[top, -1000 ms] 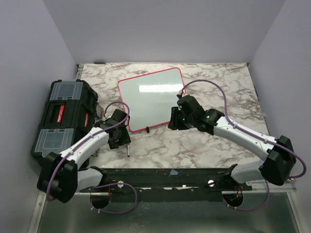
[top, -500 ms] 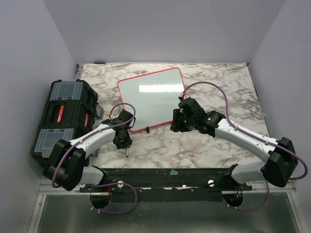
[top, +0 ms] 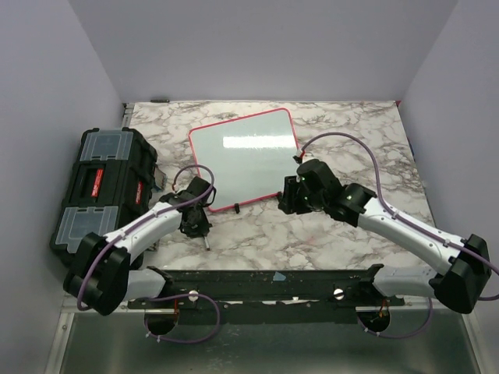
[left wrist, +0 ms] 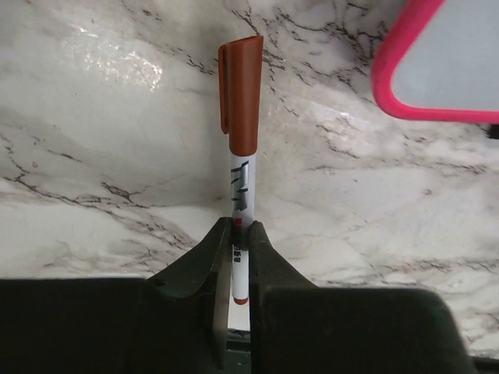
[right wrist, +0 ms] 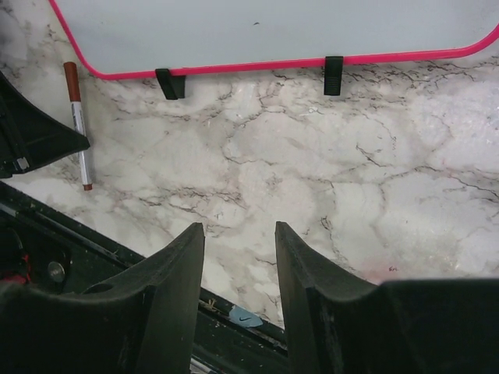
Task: Write a sentence on the whiteboard
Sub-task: Pick up the whiteboard marker from the center of the board, then pass from the left arm to the right
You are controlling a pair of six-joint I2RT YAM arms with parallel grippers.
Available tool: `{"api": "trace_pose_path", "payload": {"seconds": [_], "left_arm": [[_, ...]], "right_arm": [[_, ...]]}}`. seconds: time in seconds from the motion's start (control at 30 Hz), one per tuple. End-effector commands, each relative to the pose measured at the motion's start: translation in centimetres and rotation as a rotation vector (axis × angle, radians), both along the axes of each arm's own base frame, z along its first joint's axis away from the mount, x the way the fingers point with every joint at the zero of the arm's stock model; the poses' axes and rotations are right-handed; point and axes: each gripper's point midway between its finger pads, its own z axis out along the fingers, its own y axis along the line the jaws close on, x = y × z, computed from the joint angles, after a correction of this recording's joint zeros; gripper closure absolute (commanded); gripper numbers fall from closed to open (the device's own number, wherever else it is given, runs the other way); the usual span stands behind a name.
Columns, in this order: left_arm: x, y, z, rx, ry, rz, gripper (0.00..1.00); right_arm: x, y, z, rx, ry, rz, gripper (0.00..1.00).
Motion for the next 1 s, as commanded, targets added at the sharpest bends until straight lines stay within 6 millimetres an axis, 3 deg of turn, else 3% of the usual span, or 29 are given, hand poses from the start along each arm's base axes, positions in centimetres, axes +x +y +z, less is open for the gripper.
{"api": "trace_pose_path", "payload": {"seconds": [0.0, 0.1, 0.4, 0.73, 0.97], "left_arm": [[0.1, 0.1, 2.9, -0.043, -0.096, 0.05, 1.0], [0.2, 0.1, 5.3, -0.086, -0.169, 0.065, 1.0], [-0.4, -0.9, 10.8, -0.248, -0.317, 0.046, 1.0], [0.8, -5.2, 19.1, -0.551, -0.565, -0.104, 1.0], [1.2, -7.8, 22.9, -0.714, -0.694, -0.206, 1.0]], "right_arm": [[-1.0, 0.7, 1.4, 0.074, -0.046, 0.077, 0.55], [-1.3, 1.2, 2.7, 0.129, -0.071, 0.101, 0.55], [-3.6, 5.7, 5.5, 0.378, -0.08, 0.323, 0.54], [-5.2, 10.2, 7.1, 0.609, -0.043, 0.49, 0.54], [-5.3, 12.4, 8.3, 0.722, -0.011, 0.516, 0.56]]}}
